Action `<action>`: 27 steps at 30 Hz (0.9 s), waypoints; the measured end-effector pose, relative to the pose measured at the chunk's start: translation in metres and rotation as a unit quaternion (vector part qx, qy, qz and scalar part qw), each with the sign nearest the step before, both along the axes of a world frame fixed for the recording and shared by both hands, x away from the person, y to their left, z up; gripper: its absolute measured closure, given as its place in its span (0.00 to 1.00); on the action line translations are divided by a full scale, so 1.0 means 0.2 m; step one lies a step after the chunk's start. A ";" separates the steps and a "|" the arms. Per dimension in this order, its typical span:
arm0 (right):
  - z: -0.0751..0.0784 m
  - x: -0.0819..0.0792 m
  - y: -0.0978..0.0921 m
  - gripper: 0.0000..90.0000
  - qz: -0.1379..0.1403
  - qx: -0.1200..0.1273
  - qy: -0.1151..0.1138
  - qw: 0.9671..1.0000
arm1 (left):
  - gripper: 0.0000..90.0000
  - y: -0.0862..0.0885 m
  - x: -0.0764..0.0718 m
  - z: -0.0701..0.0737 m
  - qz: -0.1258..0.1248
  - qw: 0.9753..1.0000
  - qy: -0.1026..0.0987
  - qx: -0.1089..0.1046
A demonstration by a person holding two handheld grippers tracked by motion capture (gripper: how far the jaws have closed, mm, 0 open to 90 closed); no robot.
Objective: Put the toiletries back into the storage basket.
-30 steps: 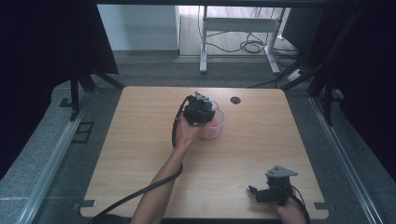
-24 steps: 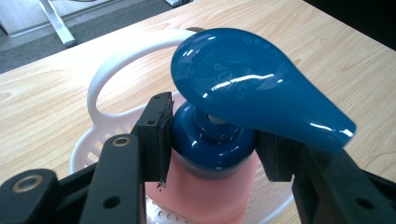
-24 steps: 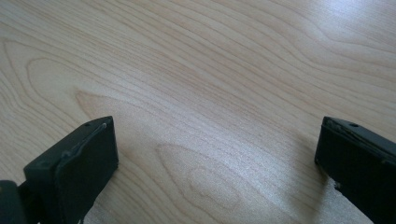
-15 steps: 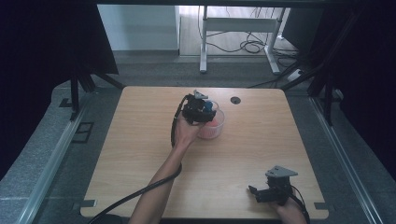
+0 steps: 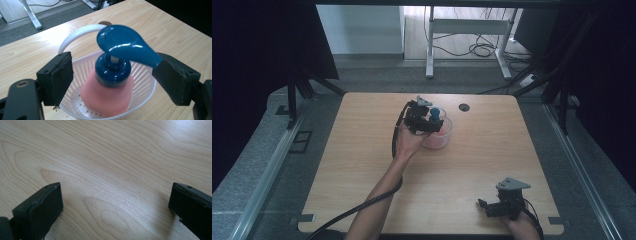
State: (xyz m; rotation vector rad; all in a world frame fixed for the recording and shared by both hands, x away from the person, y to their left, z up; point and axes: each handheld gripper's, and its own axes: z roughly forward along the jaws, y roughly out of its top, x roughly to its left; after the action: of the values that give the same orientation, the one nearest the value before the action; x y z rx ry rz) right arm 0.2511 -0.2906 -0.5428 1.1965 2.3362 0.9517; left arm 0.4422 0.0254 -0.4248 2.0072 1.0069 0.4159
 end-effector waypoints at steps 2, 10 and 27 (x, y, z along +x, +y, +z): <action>0.00 0.00 0.00 0.00 0.000 0.000 0.000 1.000 | 0.18 0.01 -0.01 0.01 -0.003 1.000 -0.001 -0.002; 0.00 0.00 0.00 0.00 0.000 0.000 0.000 1.000 | 0.17 0.03 -0.04 0.02 -0.008 1.000 -0.003 -0.003; 0.00 0.00 0.00 0.00 0.000 0.000 0.001 1.000 | 0.18 0.07 -0.10 0.07 -0.024 1.000 -0.013 -0.010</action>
State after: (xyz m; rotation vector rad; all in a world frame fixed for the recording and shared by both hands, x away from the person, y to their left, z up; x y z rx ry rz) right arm 0.2511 -0.2904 -0.5427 1.1975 2.3372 0.9525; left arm 0.4213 0.0398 -0.4117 1.9985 0.9415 0.4033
